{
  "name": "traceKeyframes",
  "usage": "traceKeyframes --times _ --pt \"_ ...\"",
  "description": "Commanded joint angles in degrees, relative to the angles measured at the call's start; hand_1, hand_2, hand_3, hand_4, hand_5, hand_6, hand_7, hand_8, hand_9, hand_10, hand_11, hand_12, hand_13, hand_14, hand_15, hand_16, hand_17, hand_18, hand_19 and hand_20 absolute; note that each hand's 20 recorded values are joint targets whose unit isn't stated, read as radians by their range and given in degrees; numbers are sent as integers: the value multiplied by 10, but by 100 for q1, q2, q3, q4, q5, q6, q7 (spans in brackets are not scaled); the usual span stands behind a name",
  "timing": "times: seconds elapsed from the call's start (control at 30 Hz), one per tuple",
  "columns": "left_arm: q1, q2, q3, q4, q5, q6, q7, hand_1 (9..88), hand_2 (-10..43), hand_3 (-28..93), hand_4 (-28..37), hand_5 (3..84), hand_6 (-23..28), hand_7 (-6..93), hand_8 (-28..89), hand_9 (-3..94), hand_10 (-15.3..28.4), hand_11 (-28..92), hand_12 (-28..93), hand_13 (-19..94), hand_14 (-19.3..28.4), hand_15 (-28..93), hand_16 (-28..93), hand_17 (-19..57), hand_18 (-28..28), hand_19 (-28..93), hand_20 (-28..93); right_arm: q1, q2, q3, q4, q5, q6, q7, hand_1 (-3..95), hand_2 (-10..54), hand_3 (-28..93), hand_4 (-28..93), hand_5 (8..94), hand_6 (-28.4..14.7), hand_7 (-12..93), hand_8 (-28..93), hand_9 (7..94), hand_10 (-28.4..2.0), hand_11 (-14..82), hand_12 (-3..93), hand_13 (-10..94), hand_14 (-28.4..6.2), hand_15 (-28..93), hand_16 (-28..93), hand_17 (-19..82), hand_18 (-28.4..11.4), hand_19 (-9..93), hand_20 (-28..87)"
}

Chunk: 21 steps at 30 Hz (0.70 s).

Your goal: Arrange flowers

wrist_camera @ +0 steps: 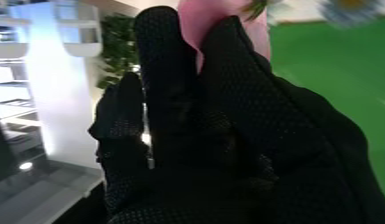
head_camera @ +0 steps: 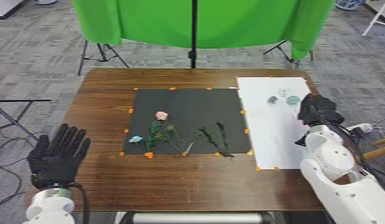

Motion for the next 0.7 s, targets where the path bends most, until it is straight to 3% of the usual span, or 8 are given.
traceKeyframes --times 0.03,0.13,0.23,0.47,0.57,0.67,0.7 --pt "106 -33 5 -36 -37 97 -19 257 118 808 -283 485 116 95 -92 393 163 213 90 298 168 343 -70 -61 146 360 119 533 180 -799 -872 37 558 -1426 660 -95 724 -283 753 3 430 6 853 -83 142 433 683 -65 383 401 342 -203 878 392" --pt "81 -32 25 -28 15 162 -22 257 118 809 -283 486 116 95 -92 393 162 213 90 298 168 344 -71 -61 146 360 119 903 -6 -1166 -1075 180 322 -2216 656 -95 729 -283 749 5 440 6 853 -83 144 434 682 -65 386 401 340 -201 876 394" --pt "100 -23 41 -37 -10 182 -13 258 118 809 -283 490 114 96 -93 394 161 214 90 295 167 344 -72 -61 145 359 118 1419 -356 -1795 -937 60 493 -2719 652 -95 732 -283 743 6 448 5 848 -83 147 438 677 -63 389 403 331 -198 871 394" --pt "-31 -30 136 36 5 231 -81 259 118 808 -283 491 115 96 -94 396 162 216 89 284 162 340 -74 -62 143 359 118 2361 -1358 -3000 136 283 741 -3992 644 -95 739 -283 734 11 468 -7 847 -82 151 432 676 -58 393 400 331 -197 868 401" --pt "-101 12 180 73 46 224 -139 259 118 809 -283 491 115 96 -94 395 162 216 89 276 160 337 -73 -63 140 358 118 2542 -1656 -3360 456 150 975 -4142 642 -95 739 -283 734 14 479 -20 847 -81 154 430 678 -57 395 402 331 -197 866 404" --pt "-195 35 224 115 157 342 -192 260 119 808 -283 492 116 95 -93 395 162 216 89 274 160 335 -72 -63 140 357 118 2653 -1897 -3653 854 151 1291 -4316 641 -95 739 -283 733 15 482 -22 848 -80 154 429 679 -56 394 402 331 -198 865 405" --pt "-209 40 232 127 168 316 -200 261 119 809 -283 492 116 96 -93 395 163 216 88 274 160 336 -71 -63 140 357 118 2672 -1937 -3731 962 26 1420 -4358 642 -95 739 -283 733 14 483 -24 849 -80 154 428 679 -55 394 402 331 -198 864 406"
